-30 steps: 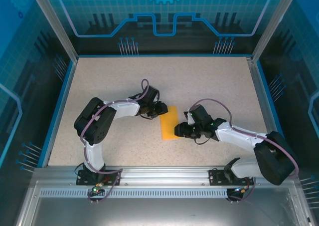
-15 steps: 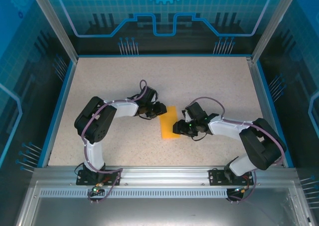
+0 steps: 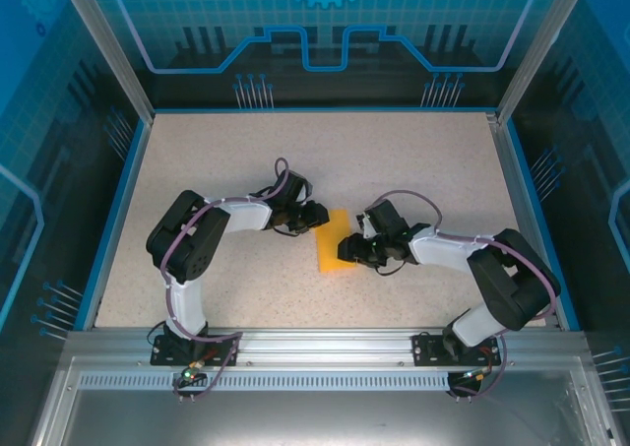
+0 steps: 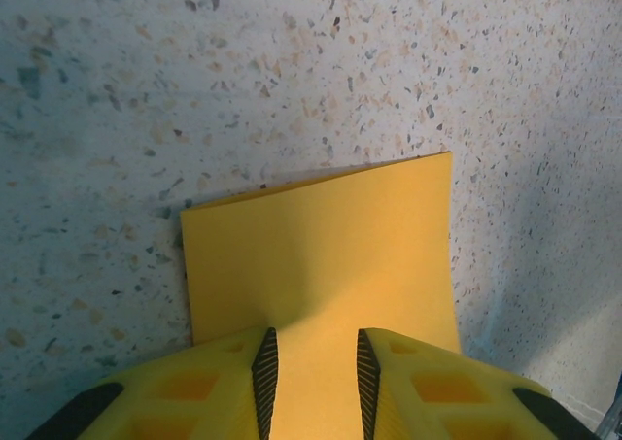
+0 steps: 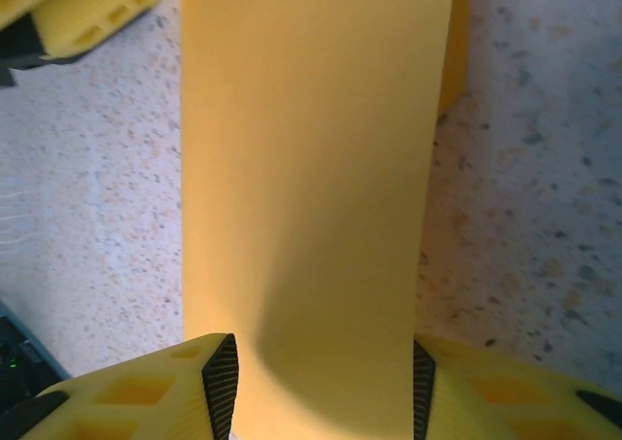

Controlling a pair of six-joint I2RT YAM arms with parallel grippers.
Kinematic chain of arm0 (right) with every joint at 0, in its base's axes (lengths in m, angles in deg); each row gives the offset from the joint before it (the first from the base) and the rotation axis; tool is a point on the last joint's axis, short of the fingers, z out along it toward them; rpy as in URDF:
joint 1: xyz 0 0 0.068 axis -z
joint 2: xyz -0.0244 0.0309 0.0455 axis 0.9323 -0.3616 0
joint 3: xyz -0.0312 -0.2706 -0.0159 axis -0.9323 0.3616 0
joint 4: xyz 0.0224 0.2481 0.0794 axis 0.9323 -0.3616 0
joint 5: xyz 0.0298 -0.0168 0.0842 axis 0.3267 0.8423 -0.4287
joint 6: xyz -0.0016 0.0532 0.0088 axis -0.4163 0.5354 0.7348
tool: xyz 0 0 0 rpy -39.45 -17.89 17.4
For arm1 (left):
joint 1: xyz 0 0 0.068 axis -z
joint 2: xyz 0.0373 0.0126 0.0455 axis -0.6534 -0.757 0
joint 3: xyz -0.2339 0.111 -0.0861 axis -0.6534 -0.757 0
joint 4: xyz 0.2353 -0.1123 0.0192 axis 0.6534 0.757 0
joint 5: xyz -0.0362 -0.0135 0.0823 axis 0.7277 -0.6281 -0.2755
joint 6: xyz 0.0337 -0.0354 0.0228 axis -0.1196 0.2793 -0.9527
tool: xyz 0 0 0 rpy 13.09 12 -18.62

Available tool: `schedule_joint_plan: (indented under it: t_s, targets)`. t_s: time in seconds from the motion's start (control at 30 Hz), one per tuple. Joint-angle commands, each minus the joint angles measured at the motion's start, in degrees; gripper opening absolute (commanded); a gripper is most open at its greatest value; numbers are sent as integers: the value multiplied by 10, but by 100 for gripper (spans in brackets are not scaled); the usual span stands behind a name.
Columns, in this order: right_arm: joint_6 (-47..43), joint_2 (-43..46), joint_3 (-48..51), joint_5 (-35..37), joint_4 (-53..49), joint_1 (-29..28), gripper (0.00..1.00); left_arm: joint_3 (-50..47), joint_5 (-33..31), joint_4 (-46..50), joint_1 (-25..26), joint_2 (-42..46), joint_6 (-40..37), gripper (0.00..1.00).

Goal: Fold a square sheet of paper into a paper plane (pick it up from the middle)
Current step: Third fold the triangle at the center of the table.

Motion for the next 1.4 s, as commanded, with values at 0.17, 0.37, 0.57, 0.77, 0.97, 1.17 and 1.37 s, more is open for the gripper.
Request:
schedule_joint_plan:
  t_s: [0.17,0.37,0.57,0.77,0.97,1.17,1.37]
  targets:
    - [-15,-50,-20,-68,43,46,48,-4,25,23,-3,-16,-28,33]
    - [-49,-93,-57,-110,36,64,46,4,25,41,-3,-14,-47,33]
    - [-73,-120,-83,-130,14,78,39,7,29,48,-2,-7,-53,34]
    - [-86,-121,-73,-156,23,91,23,12,33,63,-2,17,-74,38]
    - [-86,-116,-60,-153,24,92,21,3,39,60,3,68,-80,45]
    - [-93,-101,-47,-134,2,92,29,-38,11,70,26,157,-90,51]
    - [-102,-96,-45,-131,-7,92,21,-88,-25,73,63,235,-69,51]
